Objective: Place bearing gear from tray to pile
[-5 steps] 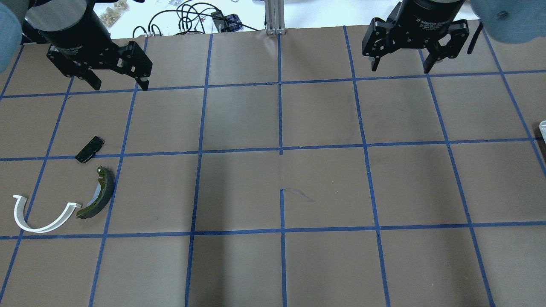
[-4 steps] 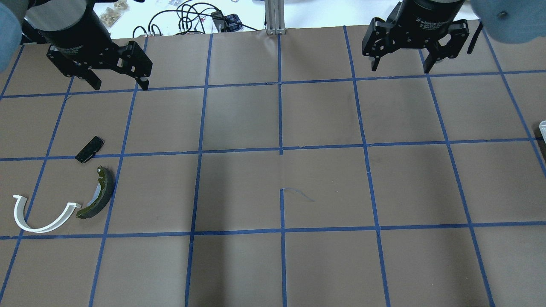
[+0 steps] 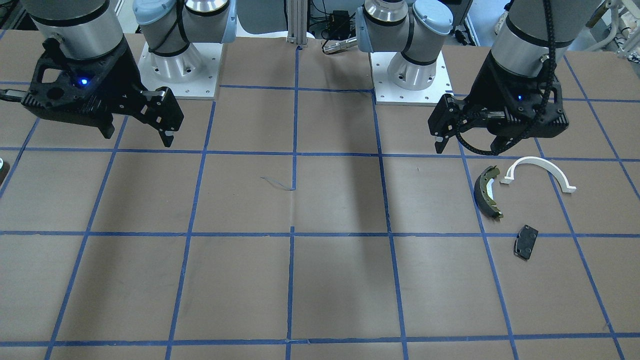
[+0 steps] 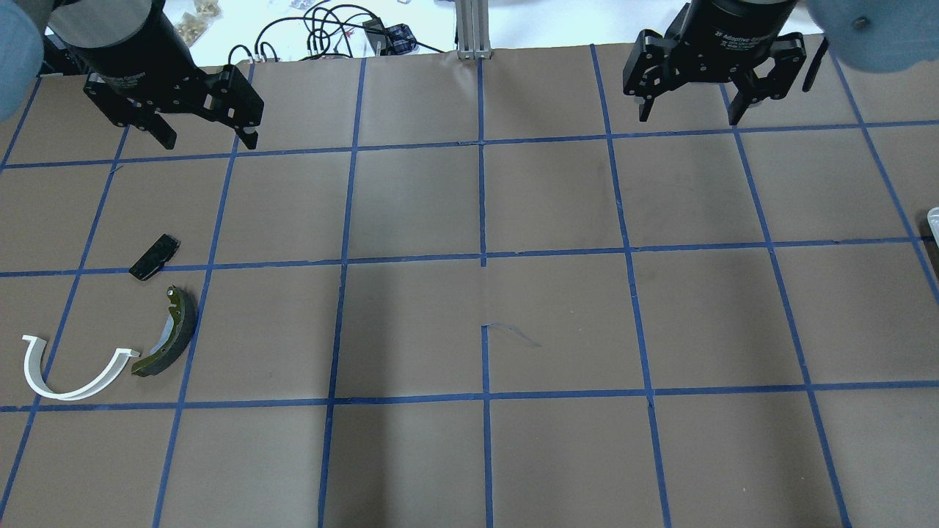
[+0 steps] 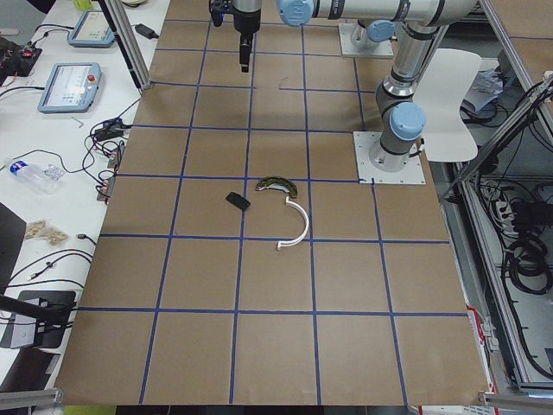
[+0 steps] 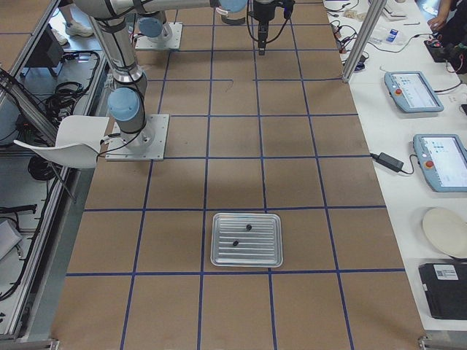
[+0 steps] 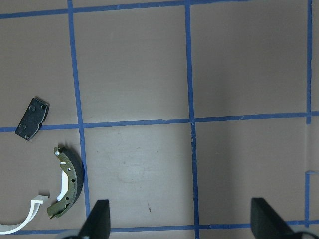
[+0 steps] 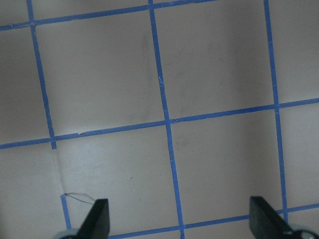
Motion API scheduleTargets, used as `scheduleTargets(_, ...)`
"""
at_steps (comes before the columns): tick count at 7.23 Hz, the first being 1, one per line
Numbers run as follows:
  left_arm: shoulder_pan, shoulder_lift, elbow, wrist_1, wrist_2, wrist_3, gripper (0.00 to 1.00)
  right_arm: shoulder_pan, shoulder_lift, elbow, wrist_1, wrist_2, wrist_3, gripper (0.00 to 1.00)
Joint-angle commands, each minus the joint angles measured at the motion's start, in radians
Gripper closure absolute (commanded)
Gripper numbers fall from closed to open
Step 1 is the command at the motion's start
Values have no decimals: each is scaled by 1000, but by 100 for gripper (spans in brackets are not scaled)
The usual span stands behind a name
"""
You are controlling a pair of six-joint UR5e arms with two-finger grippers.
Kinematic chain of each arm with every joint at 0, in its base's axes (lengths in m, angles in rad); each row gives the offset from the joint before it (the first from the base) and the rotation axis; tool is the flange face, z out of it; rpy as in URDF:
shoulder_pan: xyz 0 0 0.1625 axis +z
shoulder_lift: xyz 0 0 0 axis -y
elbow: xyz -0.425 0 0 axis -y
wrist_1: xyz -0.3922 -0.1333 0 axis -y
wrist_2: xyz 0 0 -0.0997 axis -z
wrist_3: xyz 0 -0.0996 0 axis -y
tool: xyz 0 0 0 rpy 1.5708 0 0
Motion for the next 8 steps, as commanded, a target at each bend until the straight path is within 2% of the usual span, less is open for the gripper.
scheduleTargets(1,1,4,-3,46,-14,4,0,0,-2,-3,7,-2,-1,0)
scheduleTargets(3,-2,27,-3,21,-11,-8,0,0,-8,3,-2,-4,-12,0)
scheduleTargets(4,-4,79,44,-55,-55,-15,0,0,-5,5,-8,1,-10,0)
scheduleTargets(5,-2,112,123,-192,-53,-11,0,0,-8,2,-8,12,-12,0)
scheduleTargets(6,-2,73,144,-200,-65,-20,0,0,-8,-3,-4,0,-12,0)
scheduleTargets(7,-1,5,128,-151,-59,0,0,0,-8,-4,-4,2,-13,0)
scheduleTargets(8,7,-45,158,-110,-12,29,0,0,-8,-4,-5,10,-13,0)
